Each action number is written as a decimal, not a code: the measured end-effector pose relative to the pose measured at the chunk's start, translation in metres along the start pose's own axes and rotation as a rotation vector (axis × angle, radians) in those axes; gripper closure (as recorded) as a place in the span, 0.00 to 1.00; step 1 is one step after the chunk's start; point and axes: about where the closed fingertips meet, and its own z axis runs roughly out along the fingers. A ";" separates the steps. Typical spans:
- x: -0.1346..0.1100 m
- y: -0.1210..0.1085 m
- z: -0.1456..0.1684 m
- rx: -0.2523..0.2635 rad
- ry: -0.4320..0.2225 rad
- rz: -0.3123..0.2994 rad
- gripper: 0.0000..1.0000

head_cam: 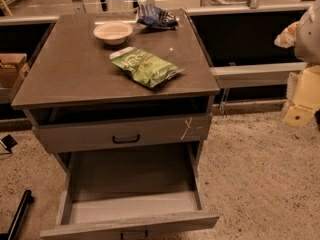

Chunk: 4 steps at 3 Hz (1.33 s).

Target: Place green jalapeno chip bag into middle drawer

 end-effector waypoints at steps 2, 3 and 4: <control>-0.043 -0.027 0.011 0.018 -0.100 -0.046 0.00; -0.127 -0.062 0.031 0.033 -0.176 -0.121 0.00; -0.210 -0.090 0.079 0.017 -0.187 -0.166 0.00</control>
Offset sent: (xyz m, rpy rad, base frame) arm 0.1057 0.0999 0.0145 0.2196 -0.1281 0.1877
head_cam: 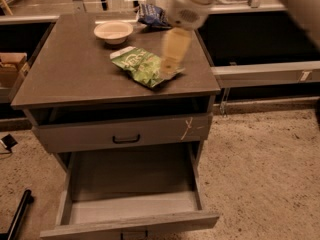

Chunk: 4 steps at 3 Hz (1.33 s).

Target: Place green jalapeno chip bag into middle drawer

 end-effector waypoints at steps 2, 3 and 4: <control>-0.040 -0.016 0.133 -0.126 0.070 0.064 0.00; -0.041 -0.015 0.166 -0.136 0.077 0.083 0.18; -0.045 -0.011 0.180 -0.137 0.053 0.083 0.41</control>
Offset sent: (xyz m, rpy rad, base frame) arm 0.0764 0.1019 -0.1647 -0.0684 0.2418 -0.0820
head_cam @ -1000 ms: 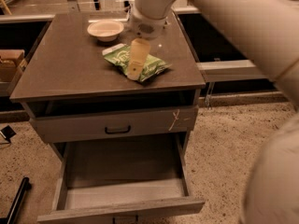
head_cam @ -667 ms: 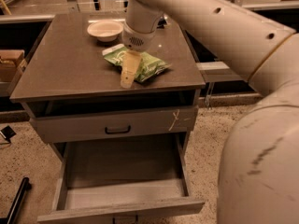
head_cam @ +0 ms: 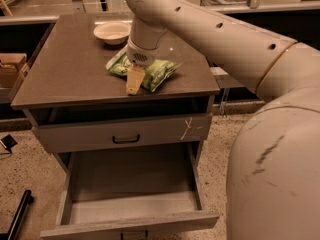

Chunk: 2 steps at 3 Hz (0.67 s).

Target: Place green jalapeno chip bag into middle drawer

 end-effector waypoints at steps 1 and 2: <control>-0.009 0.005 0.002 -0.014 -0.078 -0.017 0.65; -0.023 0.011 -0.009 -0.043 -0.220 -0.050 0.88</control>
Offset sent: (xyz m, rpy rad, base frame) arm -0.0388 0.0368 0.0596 0.4985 0.0002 0.2628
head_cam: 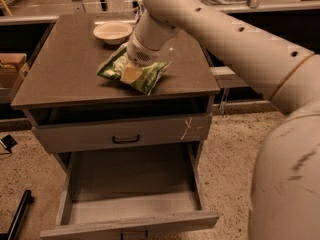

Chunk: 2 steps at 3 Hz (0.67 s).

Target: Place green jalapeno chip bag into middle drawer

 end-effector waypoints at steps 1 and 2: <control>-0.034 0.024 -0.035 -0.041 -0.226 -0.109 1.00; -0.057 0.081 -0.081 -0.048 -0.329 -0.336 1.00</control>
Offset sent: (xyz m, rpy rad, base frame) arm -0.1592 0.0148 0.1343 0.3262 -0.2958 0.5560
